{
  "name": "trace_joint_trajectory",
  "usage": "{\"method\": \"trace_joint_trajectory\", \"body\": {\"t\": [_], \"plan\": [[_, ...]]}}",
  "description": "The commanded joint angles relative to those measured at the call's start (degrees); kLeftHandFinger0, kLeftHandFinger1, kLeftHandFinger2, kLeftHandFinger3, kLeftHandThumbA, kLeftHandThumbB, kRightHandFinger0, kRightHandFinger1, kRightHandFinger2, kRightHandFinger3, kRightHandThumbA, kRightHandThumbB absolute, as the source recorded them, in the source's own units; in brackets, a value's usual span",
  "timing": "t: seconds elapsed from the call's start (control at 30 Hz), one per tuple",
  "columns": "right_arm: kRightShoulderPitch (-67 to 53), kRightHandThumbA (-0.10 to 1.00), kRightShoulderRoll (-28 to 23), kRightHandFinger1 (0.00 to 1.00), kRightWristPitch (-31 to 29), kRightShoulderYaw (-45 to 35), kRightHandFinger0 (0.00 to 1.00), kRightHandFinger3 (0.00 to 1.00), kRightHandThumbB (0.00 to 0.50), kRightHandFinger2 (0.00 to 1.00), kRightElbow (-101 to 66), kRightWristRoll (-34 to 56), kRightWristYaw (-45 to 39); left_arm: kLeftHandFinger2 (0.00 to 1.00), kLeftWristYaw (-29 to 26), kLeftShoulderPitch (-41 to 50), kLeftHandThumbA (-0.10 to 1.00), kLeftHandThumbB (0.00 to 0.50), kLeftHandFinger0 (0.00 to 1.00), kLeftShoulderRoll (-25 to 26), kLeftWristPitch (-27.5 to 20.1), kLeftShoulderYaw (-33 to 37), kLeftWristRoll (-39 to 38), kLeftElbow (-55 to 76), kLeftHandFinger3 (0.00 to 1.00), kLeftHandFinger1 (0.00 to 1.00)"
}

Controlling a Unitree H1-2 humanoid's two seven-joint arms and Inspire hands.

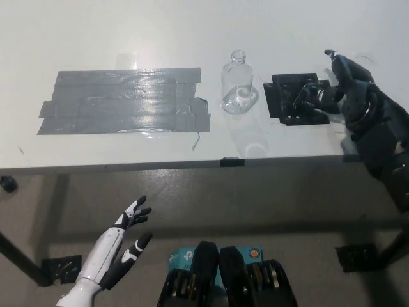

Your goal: The robot grabs the black lid of the spray bottle on the desk and places it on the black area of the desk

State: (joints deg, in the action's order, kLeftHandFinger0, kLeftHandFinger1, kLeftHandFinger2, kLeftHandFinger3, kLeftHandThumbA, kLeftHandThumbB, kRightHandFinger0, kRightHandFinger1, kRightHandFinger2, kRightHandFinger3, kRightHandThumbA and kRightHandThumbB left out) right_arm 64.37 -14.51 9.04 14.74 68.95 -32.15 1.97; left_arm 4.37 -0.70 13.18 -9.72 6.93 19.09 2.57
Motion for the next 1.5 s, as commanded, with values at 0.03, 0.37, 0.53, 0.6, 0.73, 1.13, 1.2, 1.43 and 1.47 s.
{"method": "trace_joint_trajectory", "body": {"t": [0.03,0.37,0.53,0.6,0.73,1.13,1.2,1.43,1.47], "plan": [[4.39,0.55,-2.39,1.00,-1.73,0.32,1.00,1.00,0.337,1.00,-3.53,1.34,0.57,0.88,-0.36,-0.74,1.00,0.000,0.94,0.74,-0.88,-0.37,0.46,1.35,1.00,0.86],[3.50,0.07,-5.33,1.00,0.48,-1.62,1.00,1.00,0.204,1.00,-19.65,0.98,2.72,0.88,-0.08,-1.49,1.00,0.000,1.00,1.04,-0.57,-0.34,0.74,1.49,1.00,0.88],[2.29,-0.09,-6.65,1.00,3.64,-3.73,1.00,1.00,0.174,1.00,-31.71,-0.06,3.00,0.89,0.15,-2.49,1.00,0.000,1.00,1.14,-0.09,-0.41,0.78,1.55,1.00,0.88],[1.18,-0.06,-6.78,1.00,4.51,-4.92,1.00,1.00,0.155,1.00,-37.12,0.08,2.94,0.89,0.03,-3.19,1.00,0.000,1.00,1.11,-0.35,-0.31,1.07,1.34,1.00,0.89],[-4.95,0.23,-4.44,1.00,6.52,-8.68,1.00,1.00,0.108,1.00,-60.74,3.65,-0.68,0.94,0.21,-5.40,0.99,0.000,1.00,0.48,0.45,-0.40,0.28,0.83,1.00,0.92],[-33.18,0.71,-0.21,1.00,3.92,-5.64,1.00,1.00,0.156,1.00,-93.16,12.73,-6.29,1.00,-0.85,-7.97,1.00,0.004,1.00,-0.26,0.21,-0.55,0.71,-0.84,1.00,1.00],[-37.79,0.74,0.50,1.00,3.11,-5.01,1.00,1.00,0.161,1.00,-93.68,12.78,-5.98,1.00,-0.91,-7.01,1.00,0.014,1.00,-0.82,1.14,-0.50,0.60,-0.84,1.00,1.00],[-48.51,0.75,3.75,1.00,-4.23,-2.74,1.00,1.00,0.176,1.00,-87.03,11.62,-2.61,1.00,-1.51,-4.24,1.00,0.013,1.00,-1.23,-0.40,-0.01,0.97,-2.06,1.00,1.00],[-49.44,0.75,3.95,1.00,-5.37,-2.56,1.00,1.00,0.169,1.00,-85.20,11.09,-2.23,1.00,-1.67,-3.77,1.00,0.018,1.00,-1.42,-0.33,0.13,1.36,-2.21,1.00,1.00]]}}
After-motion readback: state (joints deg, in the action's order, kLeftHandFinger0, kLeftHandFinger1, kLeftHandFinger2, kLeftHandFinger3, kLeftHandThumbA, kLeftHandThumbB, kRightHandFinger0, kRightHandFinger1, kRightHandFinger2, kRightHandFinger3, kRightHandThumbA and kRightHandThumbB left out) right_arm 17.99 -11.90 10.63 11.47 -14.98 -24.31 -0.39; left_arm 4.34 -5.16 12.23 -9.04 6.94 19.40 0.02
